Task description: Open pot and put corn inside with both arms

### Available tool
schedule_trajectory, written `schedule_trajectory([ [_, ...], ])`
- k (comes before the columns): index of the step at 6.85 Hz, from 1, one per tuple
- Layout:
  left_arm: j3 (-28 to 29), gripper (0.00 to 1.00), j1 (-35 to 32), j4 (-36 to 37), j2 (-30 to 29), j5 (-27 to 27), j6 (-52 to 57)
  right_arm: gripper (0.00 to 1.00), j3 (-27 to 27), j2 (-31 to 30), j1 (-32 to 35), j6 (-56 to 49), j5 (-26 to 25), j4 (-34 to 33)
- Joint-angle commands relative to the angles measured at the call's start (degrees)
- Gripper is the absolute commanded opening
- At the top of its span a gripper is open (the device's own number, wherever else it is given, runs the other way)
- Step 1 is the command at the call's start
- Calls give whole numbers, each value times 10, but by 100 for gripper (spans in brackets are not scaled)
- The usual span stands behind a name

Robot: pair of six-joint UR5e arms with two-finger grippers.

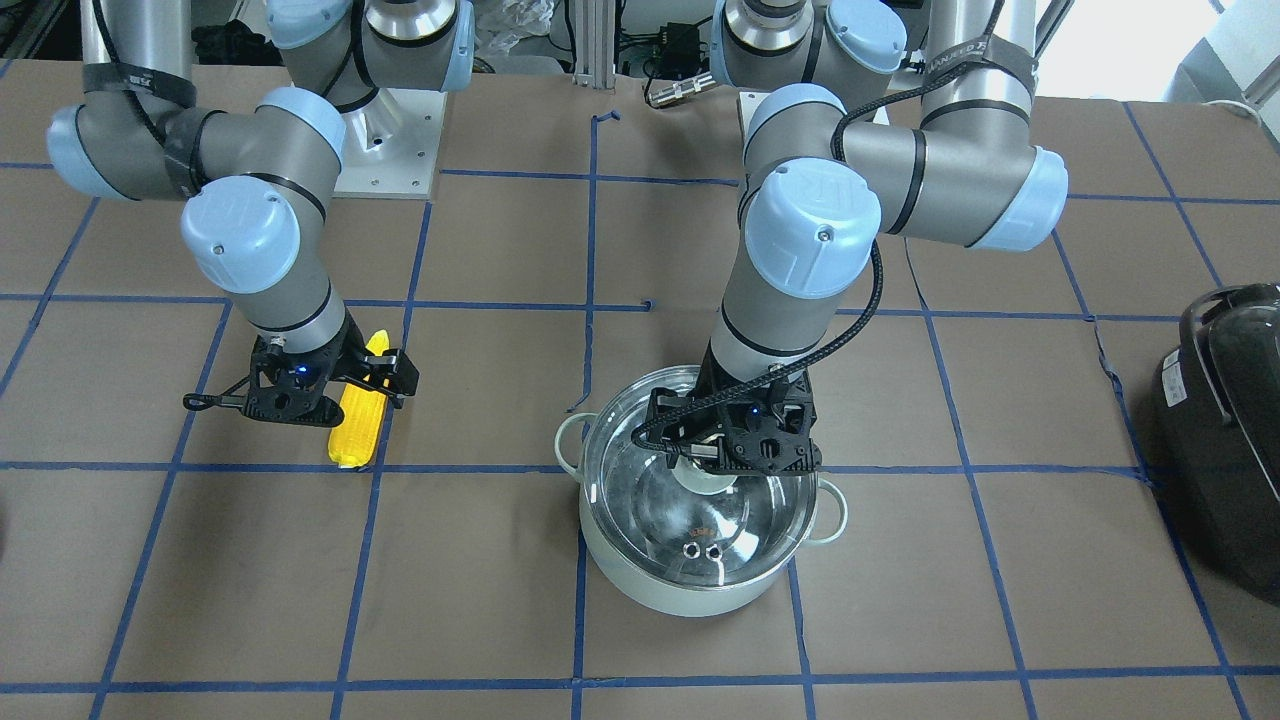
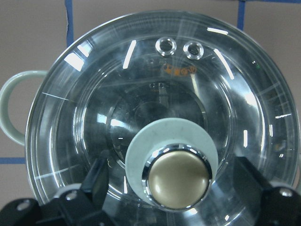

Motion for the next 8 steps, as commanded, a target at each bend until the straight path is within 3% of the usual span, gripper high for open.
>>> schedule_trajectory([
  [1, 0, 61, 0, 6, -3, 0, 0, 100, 3, 34, -16, 4, -2, -24],
  [2, 1, 20, 0, 5, 0, -4, -1, 100, 4, 39, -18, 3, -2, -24],
  [3, 7, 7, 1, 5, 0, -5, -3, 96, 4, 50, -18, 5, -2, -26],
  [4, 32, 5, 1, -29, 10, 0, 0, 96, 6, 54, -18, 5, -2, -27],
  [6, 81, 4, 23, -109, 36, -2, 1, 48, 17, 56, -20, 4, -2, -42],
  [8, 89, 4, 147, -146, 46, -4, 118, 0, 12, 56, -20, 5, 5, -51],
])
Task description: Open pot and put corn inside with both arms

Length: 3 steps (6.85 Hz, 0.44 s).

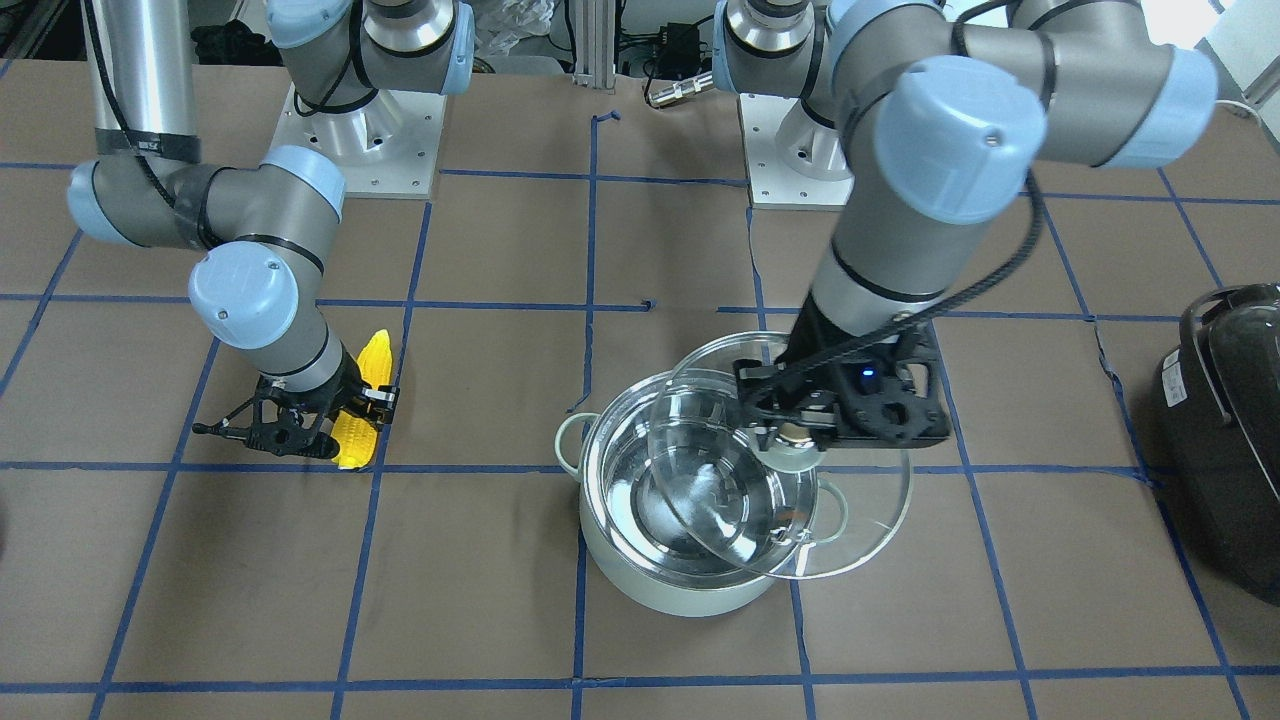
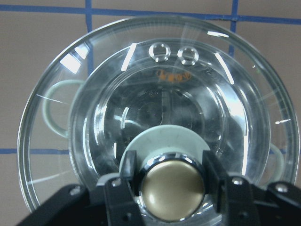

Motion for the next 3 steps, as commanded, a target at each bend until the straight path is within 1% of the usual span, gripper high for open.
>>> schedule_trajectory([
  [1, 3, 4, 140, -19, -1, -5, 110, 0, -13, -7, 0, 4, -1, -11],
  [2, -10, 4, 191, -16, -11, -9, 186, 0, -71, -10, 8, 9, -4, 15],
  [3, -32, 4, 216, -9, -12, -8, 205, 0, -152, -14, 28, 66, 3, 106],
])
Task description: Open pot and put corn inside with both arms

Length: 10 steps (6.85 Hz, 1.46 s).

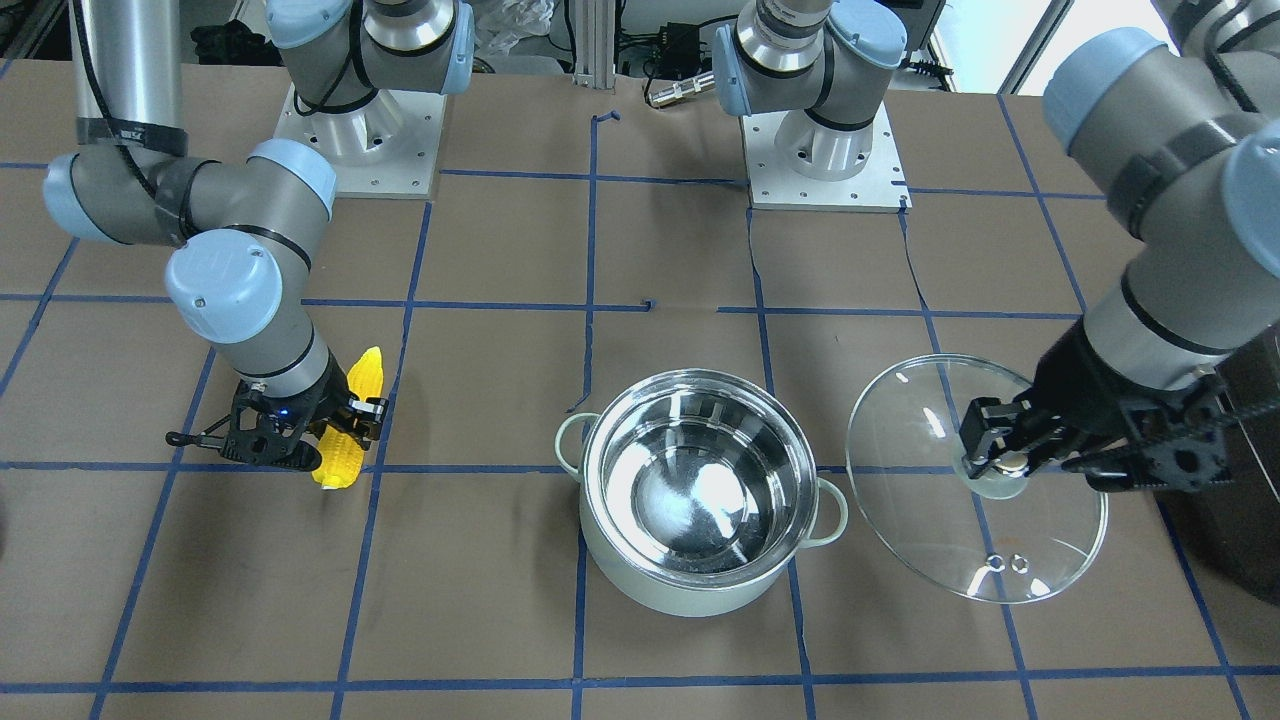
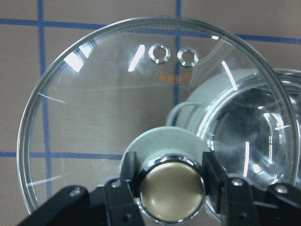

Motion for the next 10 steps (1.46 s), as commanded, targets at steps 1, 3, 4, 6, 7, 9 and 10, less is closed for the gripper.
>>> schedule_trajectory([
  [1, -40, 1, 51, 39, -13, 3, 67, 0, -172, 1, 61, 101, 4, 144],
  [3, -101, 0, 78, 106, -38, 4, 106, 0, -312, 48, 155, 197, 1, 224],
  [4, -149, 0, 78, 162, -40, 3, 110, 0, -376, 97, 205, 244, -1, 223],
  [6, -192, 0, 81, 220, -41, 5, 125, 0, -495, 198, 265, 281, -4, 221],
  [7, -193, 0, 84, 220, -43, 6, 126, 0, -514, 220, 278, 285, -3, 218],
  [9, -193, 0, 85, 220, -45, 8, 128, 16, -504, 226, 300, 284, 5, 219],
  [10, -193, 0, 85, 220, -46, 8, 127, 45, -480, 223, 301, 281, 6, 217],
])
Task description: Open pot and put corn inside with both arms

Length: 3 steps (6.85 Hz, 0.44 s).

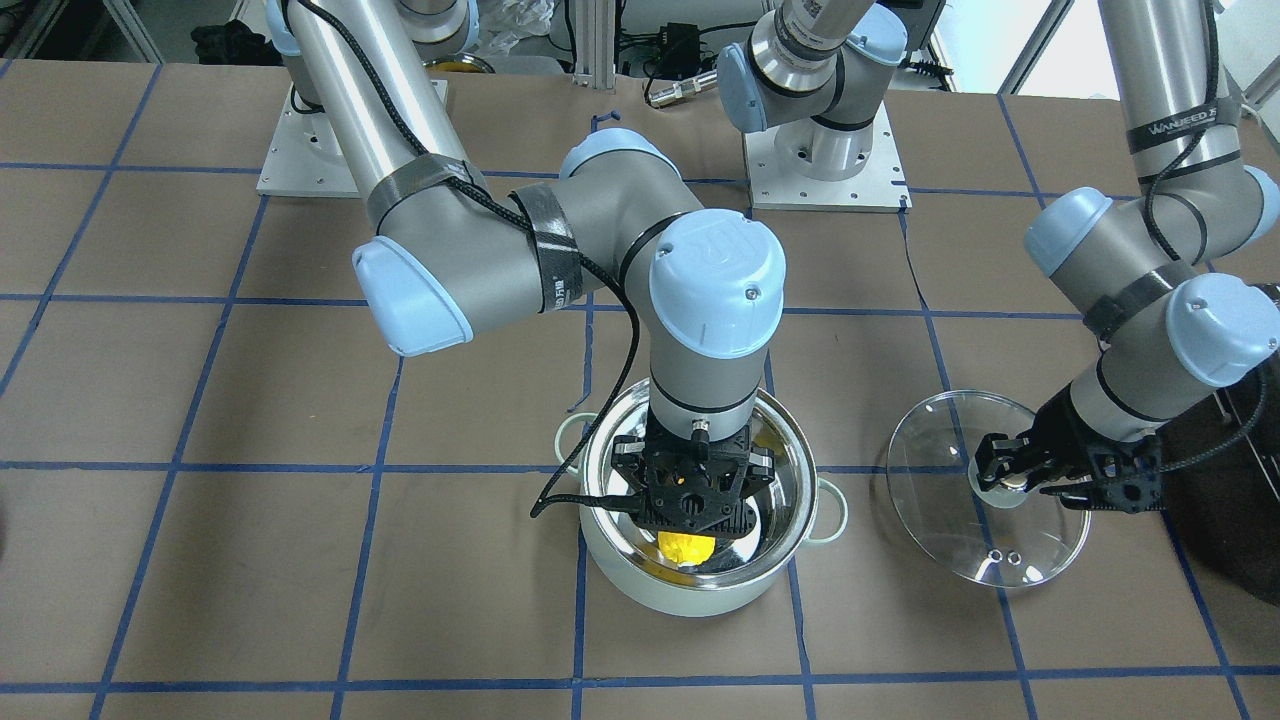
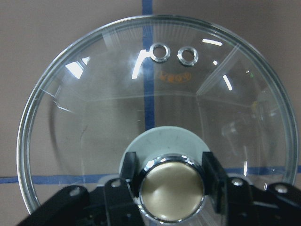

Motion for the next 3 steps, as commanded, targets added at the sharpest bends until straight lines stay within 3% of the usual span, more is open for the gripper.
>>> schedule_trajectory([
  [1, 0, 0, 1, 0, -3, 2, 0, 90, 42, -9, 5, -4, 3, -23],
  [2, -1, 0, 2, 0, -5, 2, -1, 100, 63, -25, 4, -9, 10, -41],
  [3, 0, 2, 2, 0, -7, 3, -1, 100, 74, -40, 4, -14, 23, -41],
])
